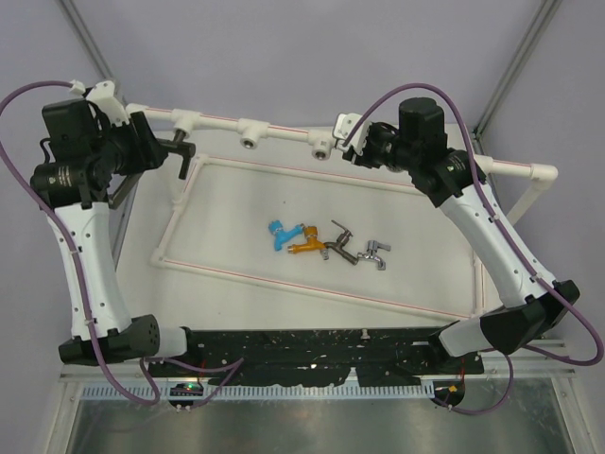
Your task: Install the water faucets
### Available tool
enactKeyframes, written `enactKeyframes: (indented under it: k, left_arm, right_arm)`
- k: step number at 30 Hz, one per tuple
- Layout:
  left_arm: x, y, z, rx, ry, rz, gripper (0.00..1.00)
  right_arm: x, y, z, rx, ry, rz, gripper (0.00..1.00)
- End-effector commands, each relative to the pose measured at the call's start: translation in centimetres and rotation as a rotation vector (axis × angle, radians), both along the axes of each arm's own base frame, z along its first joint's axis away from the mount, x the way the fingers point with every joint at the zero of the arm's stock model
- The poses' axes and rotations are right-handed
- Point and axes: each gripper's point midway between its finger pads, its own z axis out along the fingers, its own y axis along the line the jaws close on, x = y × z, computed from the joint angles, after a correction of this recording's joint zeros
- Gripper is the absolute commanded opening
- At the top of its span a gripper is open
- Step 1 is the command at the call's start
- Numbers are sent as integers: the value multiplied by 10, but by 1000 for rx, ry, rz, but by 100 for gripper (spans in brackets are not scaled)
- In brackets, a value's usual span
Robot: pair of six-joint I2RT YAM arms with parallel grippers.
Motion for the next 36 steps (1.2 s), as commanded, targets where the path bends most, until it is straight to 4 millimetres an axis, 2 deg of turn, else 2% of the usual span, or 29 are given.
enactKeyframes:
  k: [1,4,9,11,15,16,18,23,27,36]
  left_arm:
    - [-22,8,6,101,-17,-6,55]
    - [-28,14,3,144,-13,11,53]
    - [-28,12,0,231,-18,-46,43]
    - [-26,14,0,302,-20,-49,35]
    - [-23,11,12,442,-64,-80,2]
    - [-22,9,16,470,-78,-87,0]
    - [-22,2,26,524,-124,-106,0]
    - [-26,0,53,711,-267,-77,0]
    - [-34,-22,67,780,-420,-117,0]
    - [-35,-89,40,826,-511,-364,0]
  right_arm:
    - [-13,24,-57,32,244,57,5]
    - [-14,26,-57,38,245,68,6]
    - [-14,27,-56,40,243,73,5]
    - [-15,26,-56,39,241,74,5]
    - [-14,24,-57,36,237,66,6]
    - [-14,24,-58,36,235,65,5]
    - [-14,24,-58,36,233,62,5]
    - [-14,24,-58,38,231,61,5]
    - [-14,25,-57,43,234,62,5]
    - [-13,23,-55,47,222,51,5]
